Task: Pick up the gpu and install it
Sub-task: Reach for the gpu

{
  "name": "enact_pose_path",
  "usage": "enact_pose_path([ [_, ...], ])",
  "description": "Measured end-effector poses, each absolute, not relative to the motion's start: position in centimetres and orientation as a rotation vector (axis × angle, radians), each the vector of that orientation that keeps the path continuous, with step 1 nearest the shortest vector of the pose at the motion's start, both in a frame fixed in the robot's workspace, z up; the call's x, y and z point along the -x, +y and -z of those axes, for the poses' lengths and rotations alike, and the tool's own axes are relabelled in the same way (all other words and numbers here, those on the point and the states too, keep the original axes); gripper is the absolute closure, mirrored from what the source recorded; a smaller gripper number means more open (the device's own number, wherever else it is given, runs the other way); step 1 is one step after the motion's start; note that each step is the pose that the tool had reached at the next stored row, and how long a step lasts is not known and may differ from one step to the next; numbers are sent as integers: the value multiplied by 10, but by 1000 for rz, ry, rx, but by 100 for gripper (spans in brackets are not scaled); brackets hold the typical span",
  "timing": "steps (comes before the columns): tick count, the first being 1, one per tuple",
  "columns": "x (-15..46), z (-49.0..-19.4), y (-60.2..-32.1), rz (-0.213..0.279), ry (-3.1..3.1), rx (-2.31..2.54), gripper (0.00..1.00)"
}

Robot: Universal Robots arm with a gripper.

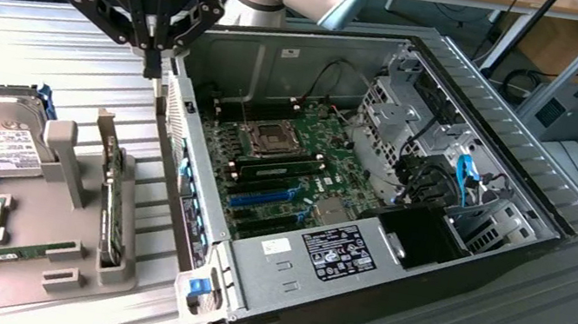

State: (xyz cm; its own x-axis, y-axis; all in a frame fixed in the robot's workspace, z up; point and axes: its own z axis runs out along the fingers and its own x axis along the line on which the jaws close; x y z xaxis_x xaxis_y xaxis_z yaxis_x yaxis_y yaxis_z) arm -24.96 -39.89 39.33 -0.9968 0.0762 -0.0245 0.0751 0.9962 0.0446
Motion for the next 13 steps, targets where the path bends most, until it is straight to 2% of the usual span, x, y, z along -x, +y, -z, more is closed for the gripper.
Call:
enact_pose_path([
  [13,257,-393,-399,-68,3112,-118,89],
])
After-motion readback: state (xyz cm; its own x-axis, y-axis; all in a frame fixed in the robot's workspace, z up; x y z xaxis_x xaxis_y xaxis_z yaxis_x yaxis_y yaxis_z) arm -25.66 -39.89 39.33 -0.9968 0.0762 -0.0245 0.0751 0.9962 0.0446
